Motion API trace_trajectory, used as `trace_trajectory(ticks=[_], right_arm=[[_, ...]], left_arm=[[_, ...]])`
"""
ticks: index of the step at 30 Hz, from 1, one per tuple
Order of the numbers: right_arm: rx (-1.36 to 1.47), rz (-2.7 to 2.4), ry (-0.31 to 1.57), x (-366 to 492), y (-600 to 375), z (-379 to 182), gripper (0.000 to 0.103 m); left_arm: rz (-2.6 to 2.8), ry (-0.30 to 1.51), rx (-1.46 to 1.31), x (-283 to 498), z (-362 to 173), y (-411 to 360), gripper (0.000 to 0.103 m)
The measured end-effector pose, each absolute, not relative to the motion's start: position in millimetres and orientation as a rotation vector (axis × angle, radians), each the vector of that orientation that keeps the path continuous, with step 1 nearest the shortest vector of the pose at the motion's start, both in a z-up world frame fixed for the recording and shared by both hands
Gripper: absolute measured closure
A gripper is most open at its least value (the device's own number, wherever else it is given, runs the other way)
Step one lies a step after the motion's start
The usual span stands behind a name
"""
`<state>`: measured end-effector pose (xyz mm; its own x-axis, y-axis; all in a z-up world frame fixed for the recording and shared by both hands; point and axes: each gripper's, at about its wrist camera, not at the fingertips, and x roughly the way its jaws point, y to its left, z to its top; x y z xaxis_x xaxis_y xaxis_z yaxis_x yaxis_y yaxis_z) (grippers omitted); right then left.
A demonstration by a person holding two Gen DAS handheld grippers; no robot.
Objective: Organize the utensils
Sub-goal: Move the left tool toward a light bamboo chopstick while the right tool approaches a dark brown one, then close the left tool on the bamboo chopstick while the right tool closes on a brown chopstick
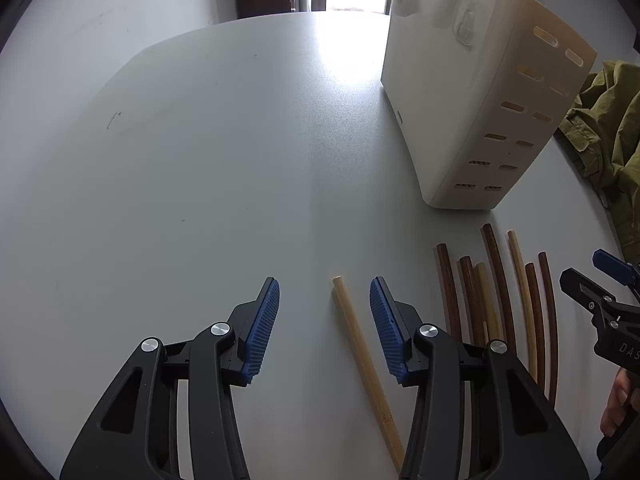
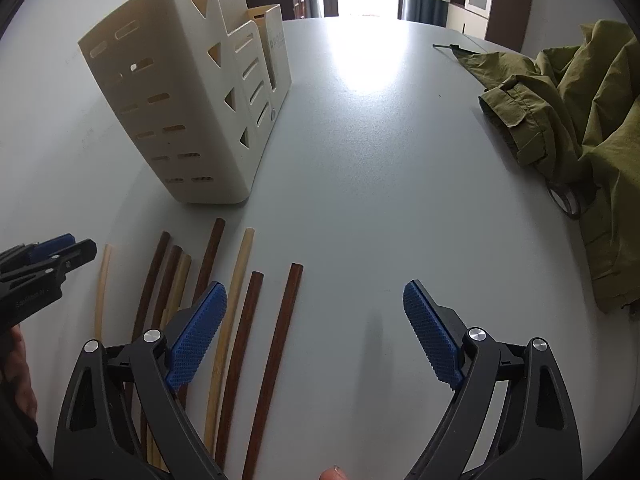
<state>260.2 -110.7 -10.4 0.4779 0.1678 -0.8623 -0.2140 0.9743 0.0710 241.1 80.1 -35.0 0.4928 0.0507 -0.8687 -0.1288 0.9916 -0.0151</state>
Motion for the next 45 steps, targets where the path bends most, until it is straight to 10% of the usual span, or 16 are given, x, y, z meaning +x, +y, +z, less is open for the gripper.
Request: trace_trajectory(ticks=[28, 37, 45], right_arm=[[-0.056, 0.212, 1.137, 287, -104, -32, 0.057], [-0.057, 0.231, 1.156, 290, -100, -32, 0.092], [0.012, 0.285, 1.156, 298, -106, -30, 0.095]], left_arm=[[0.069, 1.104, -0.101, 259, -56, 62, 0.087], [0.024, 1.099, -0.061, 259, -54, 46, 0.097], [0.004, 1.035, -0.032, 246, -33, 39, 0.097]])
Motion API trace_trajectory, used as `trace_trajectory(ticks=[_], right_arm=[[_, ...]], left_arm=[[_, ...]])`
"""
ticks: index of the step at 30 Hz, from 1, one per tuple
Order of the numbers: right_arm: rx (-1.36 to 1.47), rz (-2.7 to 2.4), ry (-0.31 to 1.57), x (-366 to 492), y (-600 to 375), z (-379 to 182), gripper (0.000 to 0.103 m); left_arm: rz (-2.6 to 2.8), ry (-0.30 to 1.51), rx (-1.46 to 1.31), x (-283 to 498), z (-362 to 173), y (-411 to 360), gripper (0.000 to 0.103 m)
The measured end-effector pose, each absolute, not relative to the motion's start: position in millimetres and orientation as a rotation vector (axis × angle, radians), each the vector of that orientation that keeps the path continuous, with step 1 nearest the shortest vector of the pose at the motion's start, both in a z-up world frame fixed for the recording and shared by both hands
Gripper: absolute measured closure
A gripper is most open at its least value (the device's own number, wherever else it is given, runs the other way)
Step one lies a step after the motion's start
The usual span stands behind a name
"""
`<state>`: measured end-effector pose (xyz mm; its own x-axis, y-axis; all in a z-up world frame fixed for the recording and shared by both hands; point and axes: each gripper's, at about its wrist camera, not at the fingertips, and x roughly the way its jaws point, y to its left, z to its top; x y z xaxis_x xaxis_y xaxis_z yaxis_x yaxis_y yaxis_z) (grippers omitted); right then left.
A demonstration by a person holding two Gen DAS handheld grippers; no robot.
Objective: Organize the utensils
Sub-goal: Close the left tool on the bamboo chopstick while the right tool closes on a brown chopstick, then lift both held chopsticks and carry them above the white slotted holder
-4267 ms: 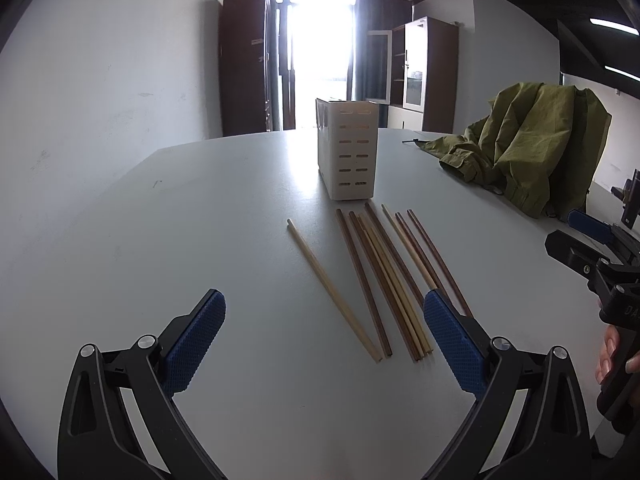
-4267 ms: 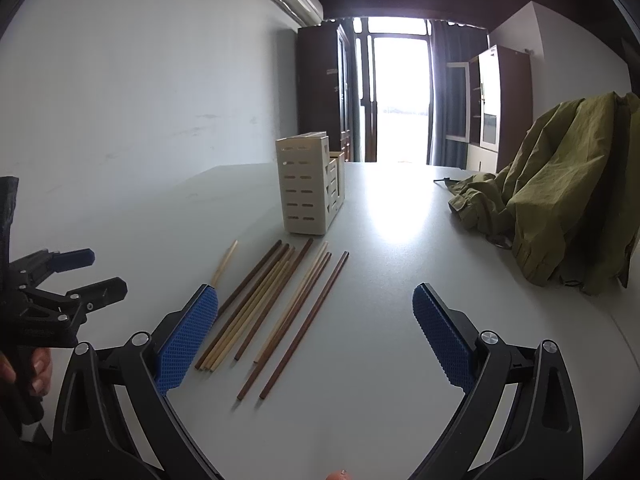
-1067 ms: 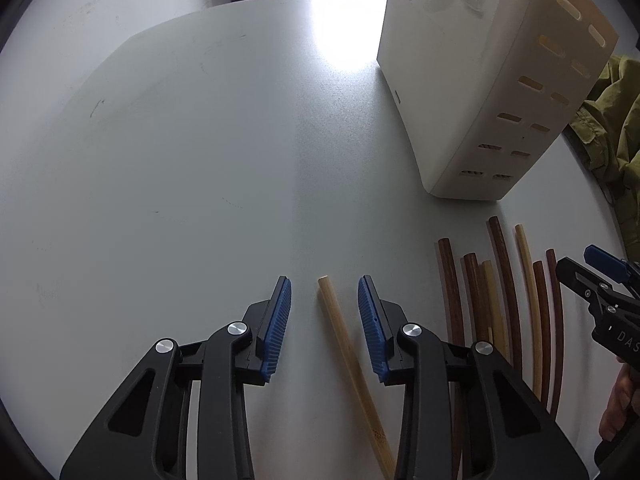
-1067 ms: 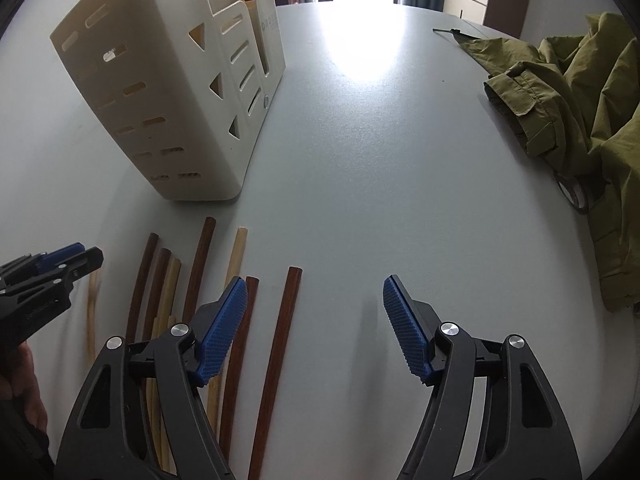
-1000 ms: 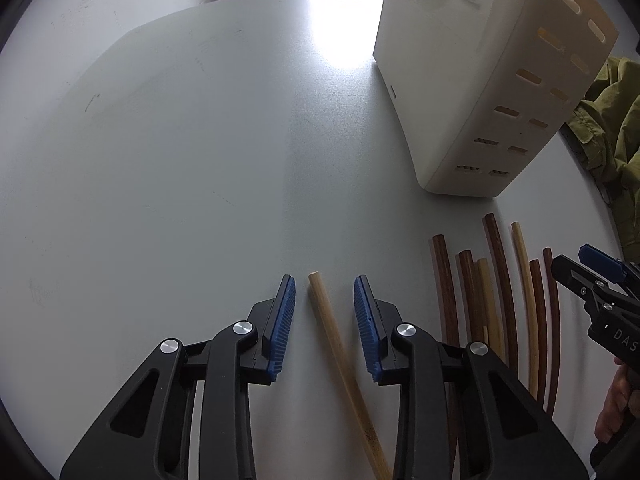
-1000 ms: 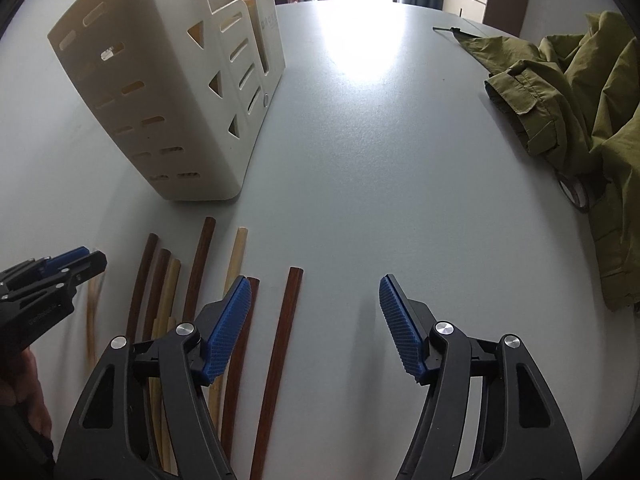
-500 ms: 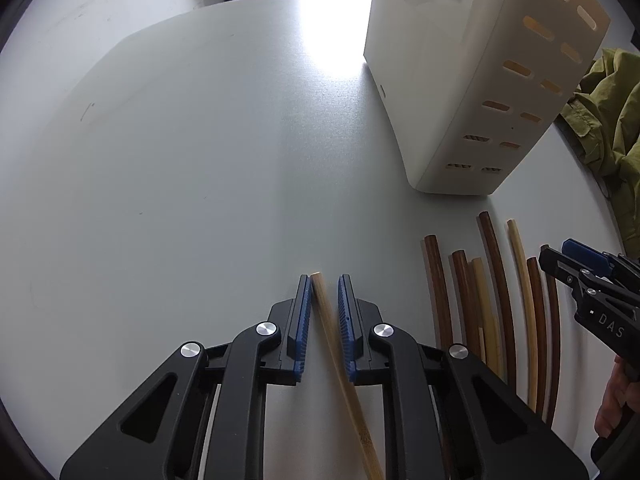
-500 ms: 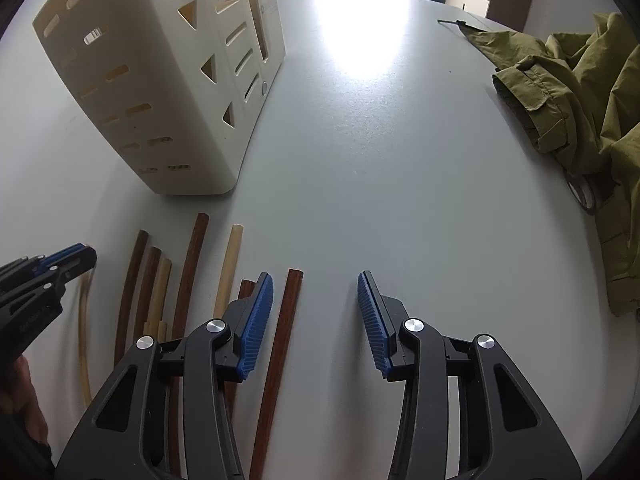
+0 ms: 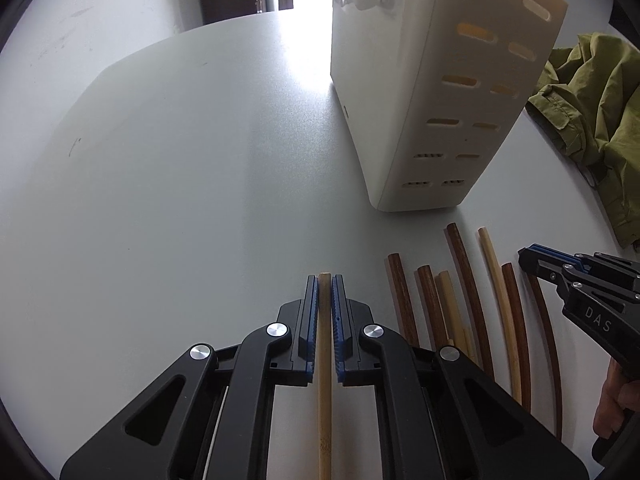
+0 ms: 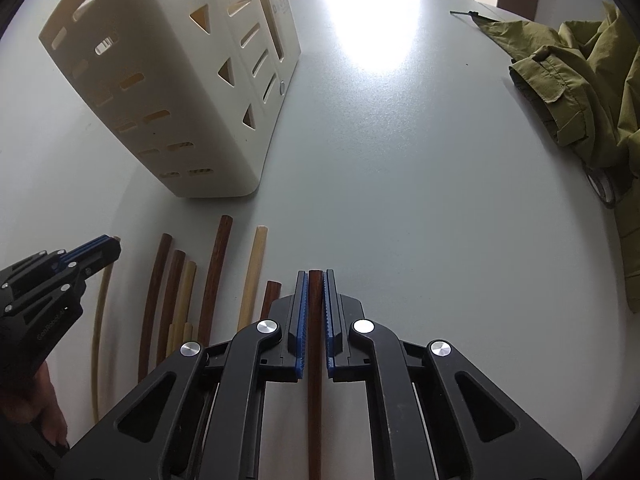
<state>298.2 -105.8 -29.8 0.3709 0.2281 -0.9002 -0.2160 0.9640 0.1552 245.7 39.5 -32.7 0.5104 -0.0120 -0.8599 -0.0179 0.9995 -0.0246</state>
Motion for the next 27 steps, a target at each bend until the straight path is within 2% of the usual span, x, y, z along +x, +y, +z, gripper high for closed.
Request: trace_trajectory(ticks=[14, 27], right_arm=[[0.066, 0.406, 0.913, 284, -107, 43, 0.095], [0.091, 0.487, 0.701, 259, -107, 112, 0.095]], left_arm=[[-0.068, 0.725, -0.051, 206, 85, 38, 0.097], [-0.102, 0.55, -0.07, 185, 126, 26, 0.097]])
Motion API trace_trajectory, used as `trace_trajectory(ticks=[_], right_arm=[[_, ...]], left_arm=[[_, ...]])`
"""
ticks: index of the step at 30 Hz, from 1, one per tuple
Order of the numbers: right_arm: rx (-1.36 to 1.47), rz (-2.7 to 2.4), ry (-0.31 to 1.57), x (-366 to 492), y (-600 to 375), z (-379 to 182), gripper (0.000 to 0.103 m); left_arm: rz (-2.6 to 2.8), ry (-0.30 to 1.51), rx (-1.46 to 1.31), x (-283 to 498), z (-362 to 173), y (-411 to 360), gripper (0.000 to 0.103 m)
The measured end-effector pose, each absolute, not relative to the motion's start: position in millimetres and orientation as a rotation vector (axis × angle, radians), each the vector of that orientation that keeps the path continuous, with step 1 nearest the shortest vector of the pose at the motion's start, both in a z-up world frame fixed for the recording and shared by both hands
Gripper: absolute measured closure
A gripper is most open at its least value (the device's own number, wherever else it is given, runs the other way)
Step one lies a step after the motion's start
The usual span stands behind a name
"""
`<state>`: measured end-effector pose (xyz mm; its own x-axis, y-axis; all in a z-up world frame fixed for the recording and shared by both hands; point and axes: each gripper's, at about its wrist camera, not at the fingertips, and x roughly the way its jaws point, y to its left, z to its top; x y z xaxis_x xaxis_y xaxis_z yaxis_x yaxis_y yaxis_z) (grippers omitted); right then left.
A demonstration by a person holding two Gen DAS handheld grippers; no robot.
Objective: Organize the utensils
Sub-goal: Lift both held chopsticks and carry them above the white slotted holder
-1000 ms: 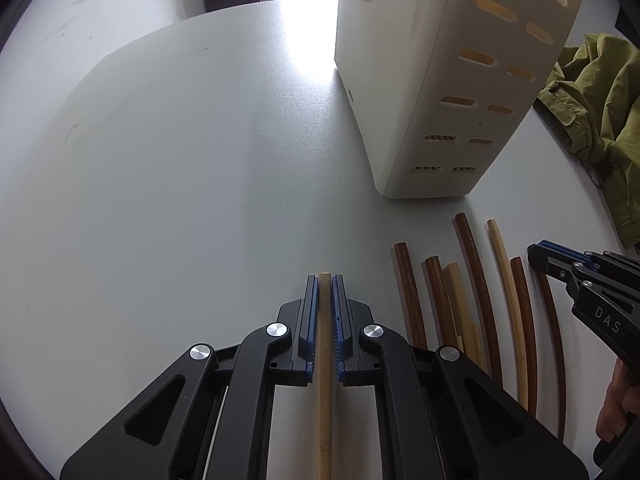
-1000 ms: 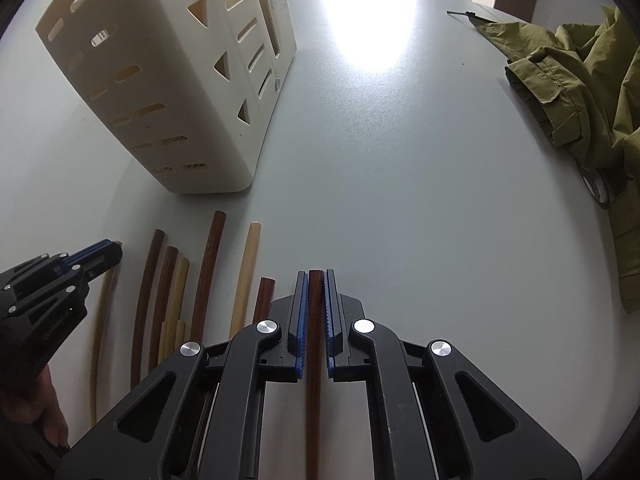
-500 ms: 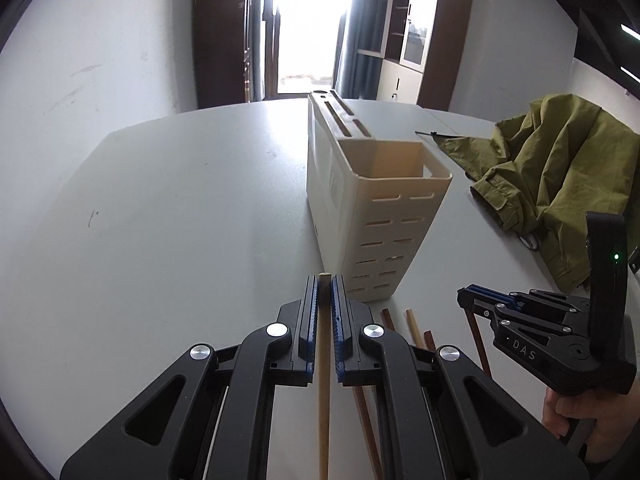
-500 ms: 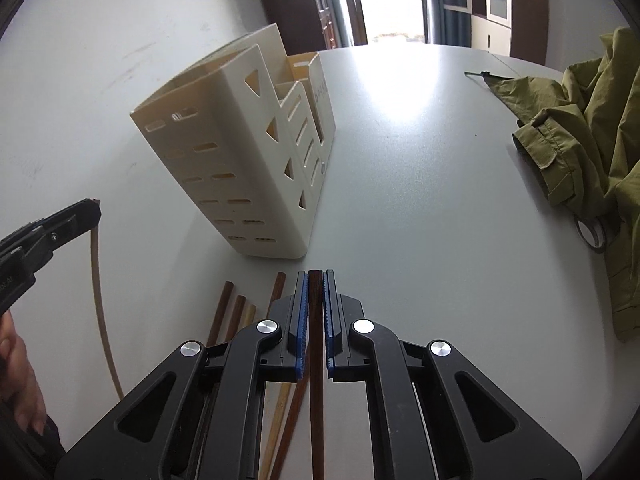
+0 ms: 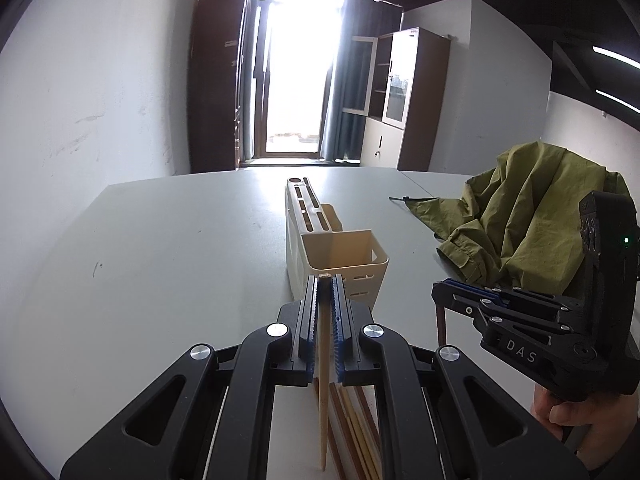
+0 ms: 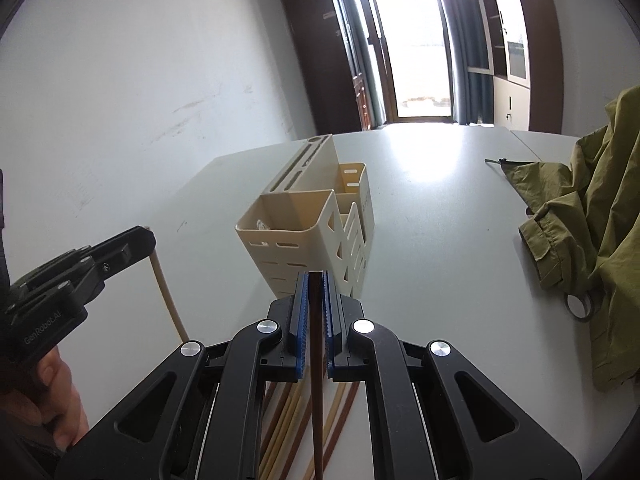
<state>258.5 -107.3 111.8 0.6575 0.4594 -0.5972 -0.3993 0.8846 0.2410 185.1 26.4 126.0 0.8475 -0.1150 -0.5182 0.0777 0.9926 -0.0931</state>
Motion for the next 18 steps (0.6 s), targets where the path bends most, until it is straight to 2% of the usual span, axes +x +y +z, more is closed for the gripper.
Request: trace_trajectory(ticks=[11, 18], right_arm=[[0.111, 0.528, 0.526, 249, -114, 159, 0.095], [0.147, 0.564, 0.362, 249, -122, 190, 0.095]], left_arm=[[-0.117, 0.422, -0.08, 177, 153, 19, 0.097], [-0.072, 0.26, -0.076, 172, 177, 9, 0.097]])
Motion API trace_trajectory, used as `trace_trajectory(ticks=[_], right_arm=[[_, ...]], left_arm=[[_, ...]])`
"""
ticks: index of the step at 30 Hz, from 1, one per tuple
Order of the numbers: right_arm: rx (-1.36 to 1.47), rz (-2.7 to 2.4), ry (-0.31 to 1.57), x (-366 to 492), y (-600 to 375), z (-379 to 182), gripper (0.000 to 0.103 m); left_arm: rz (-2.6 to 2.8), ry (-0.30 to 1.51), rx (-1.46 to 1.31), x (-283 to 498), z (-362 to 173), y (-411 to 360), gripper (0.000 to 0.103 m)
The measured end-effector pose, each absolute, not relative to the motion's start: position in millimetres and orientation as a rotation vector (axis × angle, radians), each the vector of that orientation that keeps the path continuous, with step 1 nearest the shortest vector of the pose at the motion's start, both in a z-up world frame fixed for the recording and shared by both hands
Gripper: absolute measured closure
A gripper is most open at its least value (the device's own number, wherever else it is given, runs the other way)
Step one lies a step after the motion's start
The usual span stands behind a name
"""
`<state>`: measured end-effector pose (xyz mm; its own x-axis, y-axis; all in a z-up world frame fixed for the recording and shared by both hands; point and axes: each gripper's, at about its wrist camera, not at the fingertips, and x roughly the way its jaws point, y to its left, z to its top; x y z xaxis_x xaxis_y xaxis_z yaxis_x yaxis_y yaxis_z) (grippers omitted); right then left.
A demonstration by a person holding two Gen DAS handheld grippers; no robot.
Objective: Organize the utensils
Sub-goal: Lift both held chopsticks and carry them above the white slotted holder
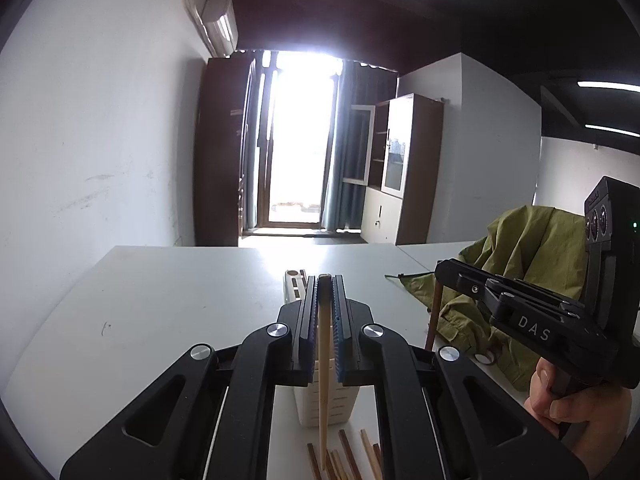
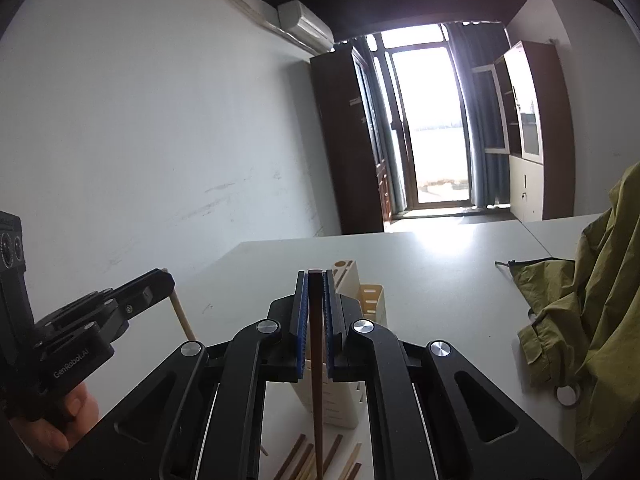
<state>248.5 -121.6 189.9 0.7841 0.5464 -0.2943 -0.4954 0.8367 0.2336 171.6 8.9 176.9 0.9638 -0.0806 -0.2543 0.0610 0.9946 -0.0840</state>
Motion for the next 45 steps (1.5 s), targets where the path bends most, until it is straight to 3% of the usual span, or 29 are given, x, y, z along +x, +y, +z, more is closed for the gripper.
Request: trace_trajectory(ticks=[11, 22, 28, 45], right_arm=[[0.218, 0.641, 0.103, 245, -132, 222, 0.095], [0.274, 0.69, -0.096, 245, -148, 240, 0.095], [0.267, 0.694, -0.149, 260, -147, 236, 0.095], [0.156, 0.631, 0.119, 305, -110, 185, 0.095]], left_arm=[[-0.005, -0.051, -0.135, 153, 209, 14, 0.097], [0.013, -0.228, -0.146, 151, 219, 5, 0.097], [0.02, -0.196, -0.126, 174, 209, 3, 0.097], [-0.045, 0.128, -0.105, 242, 155, 5, 0.097]])
